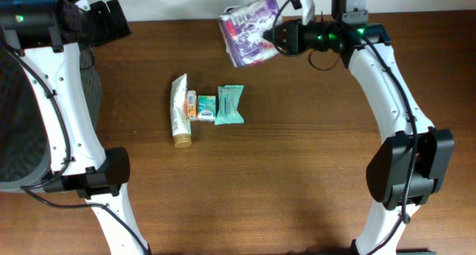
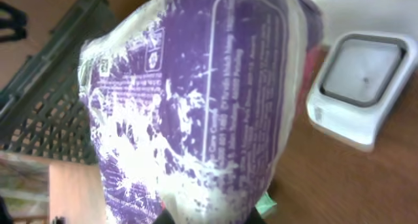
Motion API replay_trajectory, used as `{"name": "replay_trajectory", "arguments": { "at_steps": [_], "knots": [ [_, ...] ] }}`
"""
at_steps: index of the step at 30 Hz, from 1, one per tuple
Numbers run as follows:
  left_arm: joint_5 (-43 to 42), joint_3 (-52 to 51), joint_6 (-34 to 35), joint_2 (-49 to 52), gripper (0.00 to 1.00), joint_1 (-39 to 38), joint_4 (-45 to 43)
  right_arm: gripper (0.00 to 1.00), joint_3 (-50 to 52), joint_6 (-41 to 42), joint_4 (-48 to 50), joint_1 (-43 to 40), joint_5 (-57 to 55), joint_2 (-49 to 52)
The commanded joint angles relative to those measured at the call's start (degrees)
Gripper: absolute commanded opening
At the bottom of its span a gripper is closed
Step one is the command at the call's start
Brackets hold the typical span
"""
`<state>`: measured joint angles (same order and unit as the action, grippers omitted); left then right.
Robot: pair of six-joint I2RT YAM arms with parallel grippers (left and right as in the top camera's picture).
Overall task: Scan the item barcode
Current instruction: 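Lift the wipes pack and hold it over the scanner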
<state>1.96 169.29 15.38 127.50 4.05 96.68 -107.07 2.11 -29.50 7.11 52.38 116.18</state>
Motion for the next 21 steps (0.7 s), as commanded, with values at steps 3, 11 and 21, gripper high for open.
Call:
{"name": "replay_trajectory", "arguments": {
  "at_steps": [3, 11, 21],
  "knots": [
    [0.44, 0.52, -0.87, -1.11, 0.99, 0.09, 0.02, 0.04, -0.63, 2.08, 7.87, 4.28, 0.96, -1.2],
    [0.44, 0.52, -0.87, -1.11, 0.99, 0.09, 0.02, 0.04, -0.61, 2.91, 7.32, 4.17, 0.74, -1.18],
    [0.44, 0.52, -0.87, -1.11, 0.99, 0.09, 0.02, 0.04, -0.5, 5.9, 2.64, 4.17, -8.04, -1.18]
  ]
}}
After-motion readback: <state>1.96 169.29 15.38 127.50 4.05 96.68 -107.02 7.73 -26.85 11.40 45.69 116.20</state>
